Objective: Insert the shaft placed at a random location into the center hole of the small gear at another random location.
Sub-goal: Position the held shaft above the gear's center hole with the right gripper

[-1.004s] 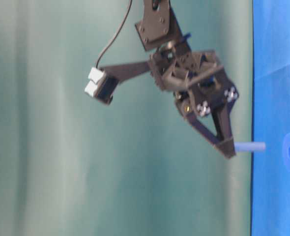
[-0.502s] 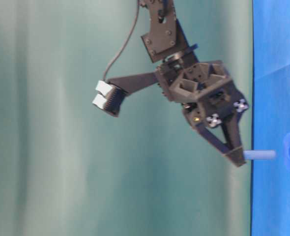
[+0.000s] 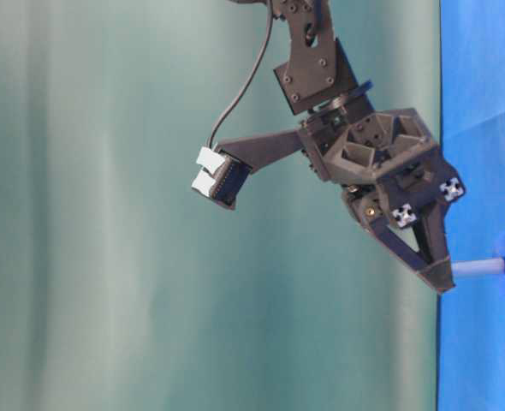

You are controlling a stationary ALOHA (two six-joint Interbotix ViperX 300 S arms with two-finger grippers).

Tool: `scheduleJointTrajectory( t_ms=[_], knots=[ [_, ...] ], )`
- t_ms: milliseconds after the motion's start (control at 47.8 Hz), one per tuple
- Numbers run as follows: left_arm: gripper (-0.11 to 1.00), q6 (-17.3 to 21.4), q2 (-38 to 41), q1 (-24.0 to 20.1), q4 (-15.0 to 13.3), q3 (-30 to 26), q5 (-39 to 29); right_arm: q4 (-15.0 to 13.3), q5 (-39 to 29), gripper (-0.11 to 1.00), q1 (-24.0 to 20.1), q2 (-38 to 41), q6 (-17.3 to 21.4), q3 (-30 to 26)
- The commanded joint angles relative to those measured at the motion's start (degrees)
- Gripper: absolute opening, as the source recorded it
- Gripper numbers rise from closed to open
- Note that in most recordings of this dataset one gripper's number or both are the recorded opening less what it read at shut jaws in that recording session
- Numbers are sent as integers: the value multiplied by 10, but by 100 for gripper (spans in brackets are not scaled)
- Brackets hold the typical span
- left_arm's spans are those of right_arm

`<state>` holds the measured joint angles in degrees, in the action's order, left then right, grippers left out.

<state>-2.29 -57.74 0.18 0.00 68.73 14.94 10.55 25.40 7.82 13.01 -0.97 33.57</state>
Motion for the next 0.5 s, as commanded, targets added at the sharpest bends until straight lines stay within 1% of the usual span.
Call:
scheduleJointTrajectory(
  t_ms=[0,209,481],
  knots=[
    [0,0,3,0,0,-6,4,2,4,2,-2,-7,2,-10],
    [0,0,3,0,0,-6,3,1,1,2,-2,-13,3,-9],
    [0,0,2,1,0,-6,3,1,0,2,-2,-54,-1,-1]
  ],
)
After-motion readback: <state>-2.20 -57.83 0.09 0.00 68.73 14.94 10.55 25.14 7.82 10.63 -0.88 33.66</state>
